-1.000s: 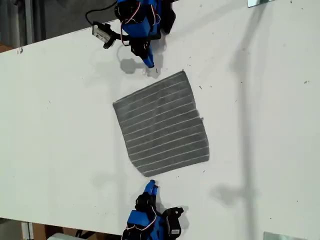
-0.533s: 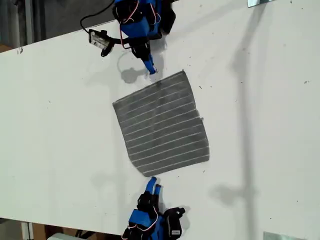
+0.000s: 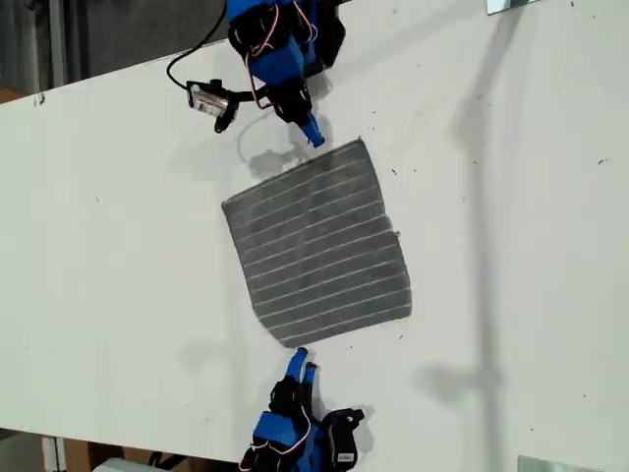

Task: Grasp corners of a square towel and fold twice.

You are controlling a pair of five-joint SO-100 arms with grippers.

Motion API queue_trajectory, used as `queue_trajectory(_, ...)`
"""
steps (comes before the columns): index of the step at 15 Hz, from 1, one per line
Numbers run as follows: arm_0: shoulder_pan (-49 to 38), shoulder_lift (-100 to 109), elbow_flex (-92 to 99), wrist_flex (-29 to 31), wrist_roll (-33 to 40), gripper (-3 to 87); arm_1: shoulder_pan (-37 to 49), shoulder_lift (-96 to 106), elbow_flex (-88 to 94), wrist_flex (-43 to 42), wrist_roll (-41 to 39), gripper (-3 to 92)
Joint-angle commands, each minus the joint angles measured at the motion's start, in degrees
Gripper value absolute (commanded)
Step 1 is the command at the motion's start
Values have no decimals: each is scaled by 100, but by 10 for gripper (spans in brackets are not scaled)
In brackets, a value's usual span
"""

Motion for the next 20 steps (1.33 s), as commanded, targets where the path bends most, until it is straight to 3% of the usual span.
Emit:
queue_trajectory(1, -105, -44, 26, -105, -18, 182, -246, -2188, -1125, -316, -105, 194)
queue_trajectory(3, -105, -62, 26, -97, -35, 189, -624, -3823, -1459, -598, 0, 285)
queue_trajectory(6, -105, -53, 26, -97, 44, 189, -1160, -3867, -896, -606, 686, 303)
queue_trajectory(8, -105, -44, 26, -97, 62, 189, -1318, -4430, -853, -1072, 809, 303)
queue_trajectory(11, -97, -44, 26, -97, 70, 190, -1239, -6100, -1670, -1600, 642, 307)
queue_trajectory(14, -97, -44, 26, -97, 97, 190, -993, -6460, -2347, -1477, 281, 300)
queue_trajectory(15, -79, -44, 26, -97, 97, 189, -932, -6460, -2584, -1336, 202, 251)
queue_trajectory(16, -79, -44, 26, -97, 114, 189, -879, -6478, -2689, -1301, 149, 79)
queue_trajectory(17, -62, -44, 26, -97, 123, 189, -853, -6539, -2725, -1327, 149, -1)
queue_trajectory(20, 510, -88, 9, -422, -114, 185, -1002, -6724, -2953, -1362, 193, -1)
